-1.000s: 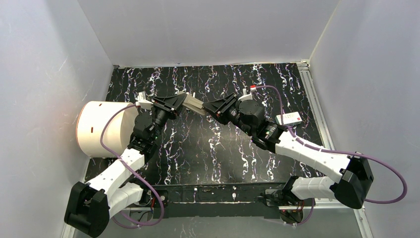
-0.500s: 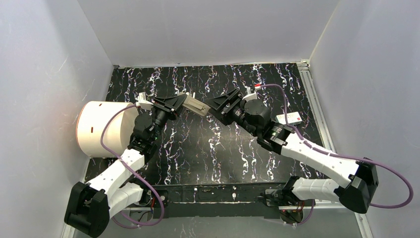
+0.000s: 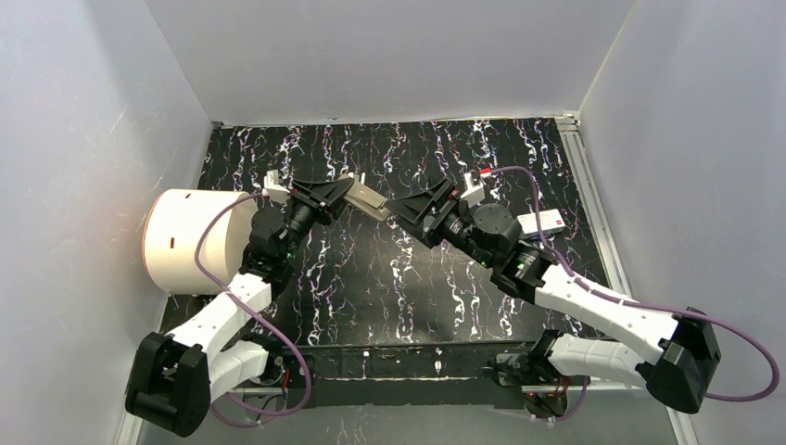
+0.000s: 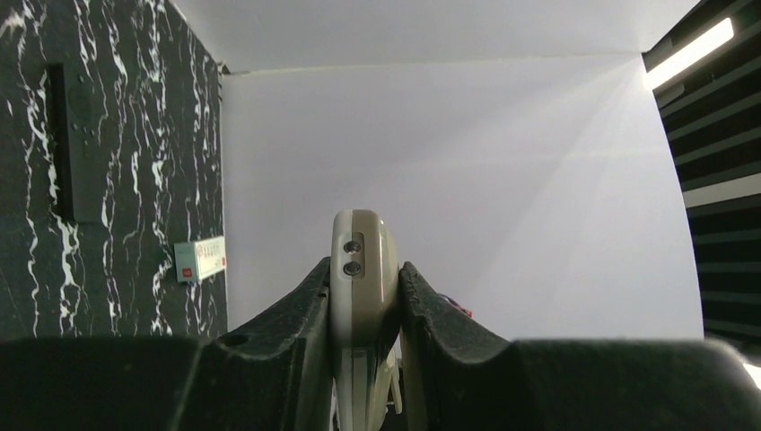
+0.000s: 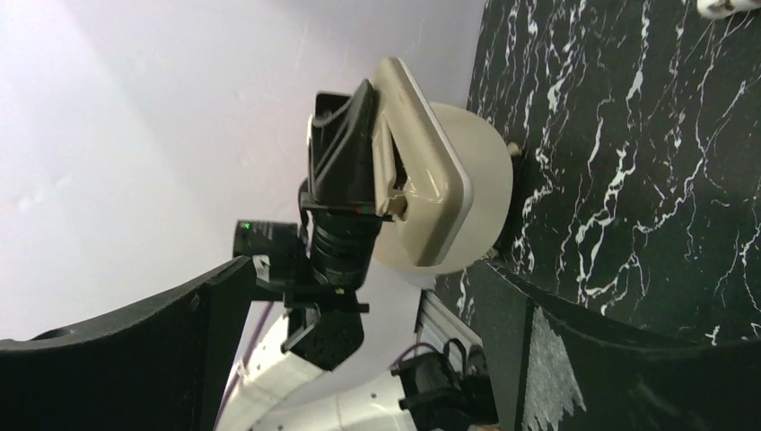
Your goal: Load the batteries into the remote control
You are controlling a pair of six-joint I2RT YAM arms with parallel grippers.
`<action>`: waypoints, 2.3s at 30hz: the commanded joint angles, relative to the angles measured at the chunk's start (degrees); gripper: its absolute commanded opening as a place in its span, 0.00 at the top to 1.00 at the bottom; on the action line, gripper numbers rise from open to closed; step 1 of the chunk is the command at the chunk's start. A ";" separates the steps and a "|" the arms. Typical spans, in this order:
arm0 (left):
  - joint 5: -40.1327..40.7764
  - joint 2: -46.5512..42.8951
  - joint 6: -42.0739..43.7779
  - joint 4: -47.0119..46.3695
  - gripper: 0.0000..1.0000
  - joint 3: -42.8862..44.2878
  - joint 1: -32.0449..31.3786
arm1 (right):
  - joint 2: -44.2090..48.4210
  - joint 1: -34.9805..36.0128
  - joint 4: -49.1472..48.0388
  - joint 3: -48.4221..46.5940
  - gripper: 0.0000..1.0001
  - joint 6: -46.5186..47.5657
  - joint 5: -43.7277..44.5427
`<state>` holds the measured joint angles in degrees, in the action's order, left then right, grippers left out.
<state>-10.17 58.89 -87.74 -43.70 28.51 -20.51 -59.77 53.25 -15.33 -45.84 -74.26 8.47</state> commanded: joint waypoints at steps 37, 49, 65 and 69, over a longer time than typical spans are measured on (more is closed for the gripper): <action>-18.63 1.04 -5.86 -4.84 1.00 3.63 0.55 | -7.54 -1.49 -11.60 3.42 0.61 -1.13 -8.75; -28.36 2.89 3.53 -0.98 1.00 7.84 0.52 | -6.68 -2.41 -12.55 2.06 0.26 4.56 -13.40; -45.05 3.32 15.64 1.96 1.00 13.14 0.67 | -8.49 -4.84 -11.54 -3.04 0.46 20.68 -42.49; -46.13 2.40 16.13 2.04 1.00 13.75 0.66 | -9.19 -4.86 -14.03 -2.46 0.63 19.46 -43.46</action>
<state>-53.25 62.92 -73.49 -40.66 39.83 -19.84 -68.05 48.40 -25.50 -46.06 -55.99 -30.63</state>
